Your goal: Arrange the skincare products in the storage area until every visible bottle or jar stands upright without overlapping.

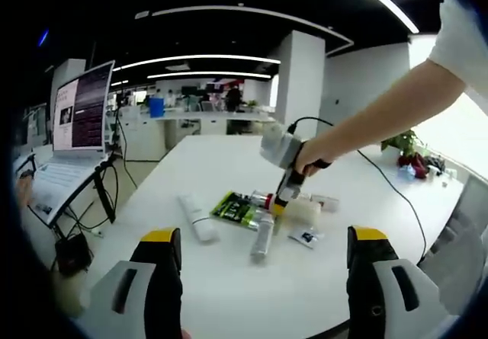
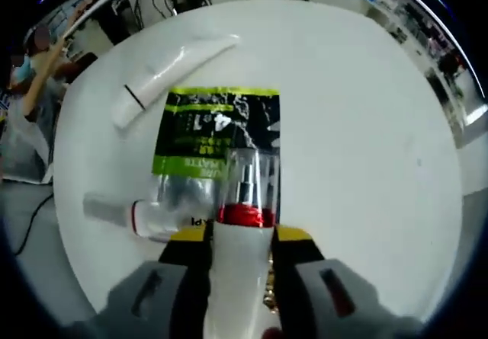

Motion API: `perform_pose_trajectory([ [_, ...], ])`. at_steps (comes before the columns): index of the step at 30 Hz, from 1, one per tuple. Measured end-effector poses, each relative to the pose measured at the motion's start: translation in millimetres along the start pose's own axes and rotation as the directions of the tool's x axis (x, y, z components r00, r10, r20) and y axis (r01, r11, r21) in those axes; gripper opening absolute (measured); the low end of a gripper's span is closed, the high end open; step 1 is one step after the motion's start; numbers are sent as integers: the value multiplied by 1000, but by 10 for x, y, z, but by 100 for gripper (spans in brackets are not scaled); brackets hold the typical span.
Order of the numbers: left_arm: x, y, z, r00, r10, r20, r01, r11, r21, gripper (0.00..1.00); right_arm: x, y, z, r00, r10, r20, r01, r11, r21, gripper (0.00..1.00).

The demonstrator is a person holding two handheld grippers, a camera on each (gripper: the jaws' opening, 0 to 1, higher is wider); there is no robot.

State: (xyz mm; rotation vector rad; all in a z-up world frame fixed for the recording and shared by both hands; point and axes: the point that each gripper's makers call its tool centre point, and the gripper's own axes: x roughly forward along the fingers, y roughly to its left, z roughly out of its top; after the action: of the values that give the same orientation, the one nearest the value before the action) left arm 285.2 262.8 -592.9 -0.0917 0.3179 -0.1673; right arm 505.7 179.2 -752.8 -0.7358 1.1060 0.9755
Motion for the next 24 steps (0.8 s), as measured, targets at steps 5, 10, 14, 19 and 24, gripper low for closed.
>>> perform_pose_trajectory([
  [5,-1,-12,4,1000,-2,-1,2,1000,0,88,-28,8,-16,1000,5,22,-5,1000,9,29],
  [10,-7,-14,13,1000,-1,2,1,1000,-6,87,-65,45,-19,999,22,43,-22,1000,7,28],
  [14,-13,-14,26,1000,-4,8,4,1000,-21,87,-128,70,-32,997,33,75,-33,999,-6,28],
  [19,-17,-9,43,1000,-15,20,15,999,-40,87,-302,84,-30,988,56,145,-53,998,-26,28],
  [24,-22,-14,50,999,-26,28,27,999,-33,87,-528,154,-48,971,44,236,-21,995,-101,28],
])
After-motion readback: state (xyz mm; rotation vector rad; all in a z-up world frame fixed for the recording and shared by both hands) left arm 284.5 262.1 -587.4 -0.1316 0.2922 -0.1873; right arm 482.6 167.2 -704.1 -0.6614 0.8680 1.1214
